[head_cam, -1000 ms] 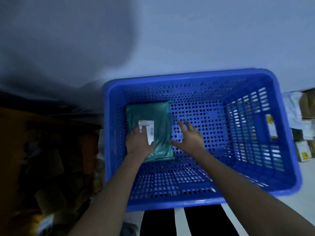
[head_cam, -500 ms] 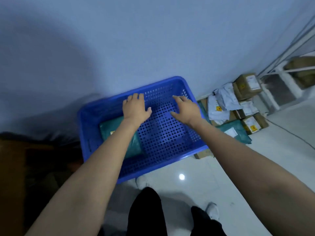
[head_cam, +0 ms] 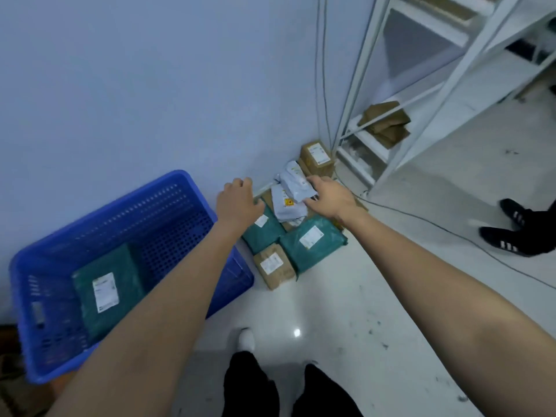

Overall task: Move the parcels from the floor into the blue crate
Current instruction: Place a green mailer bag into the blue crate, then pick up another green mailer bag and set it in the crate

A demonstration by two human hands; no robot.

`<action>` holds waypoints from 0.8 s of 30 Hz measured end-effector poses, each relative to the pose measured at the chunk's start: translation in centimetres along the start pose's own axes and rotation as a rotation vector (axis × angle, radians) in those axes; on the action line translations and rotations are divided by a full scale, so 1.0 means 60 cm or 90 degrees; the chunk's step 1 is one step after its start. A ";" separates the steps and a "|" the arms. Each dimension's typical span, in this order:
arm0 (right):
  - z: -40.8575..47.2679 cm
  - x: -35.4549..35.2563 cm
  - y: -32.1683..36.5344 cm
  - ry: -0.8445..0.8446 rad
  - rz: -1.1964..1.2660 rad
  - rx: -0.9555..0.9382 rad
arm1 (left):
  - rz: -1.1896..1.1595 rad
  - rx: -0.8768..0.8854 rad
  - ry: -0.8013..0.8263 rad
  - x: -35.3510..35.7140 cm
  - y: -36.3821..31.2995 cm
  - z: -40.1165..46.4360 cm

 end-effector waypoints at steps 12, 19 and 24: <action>0.106 -0.056 -0.192 0.040 -0.002 0.044 | -0.087 -0.037 0.052 0.120 -0.122 0.127; 0.235 -0.032 -0.276 0.121 -0.029 0.059 | -0.176 -0.107 0.144 0.257 -0.140 0.225; 0.295 0.031 -0.321 0.205 0.008 0.117 | -0.244 -0.177 0.170 0.333 -0.147 0.245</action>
Point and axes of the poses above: each hand's wrist, its own z-axis towards the middle knuckle, its own x-axis out of the palm, y = z × x, the point moved 5 cm from there along z, towards the middle knuckle, and after that the axes turned 12 degrees about x, right-handed, at the moved point
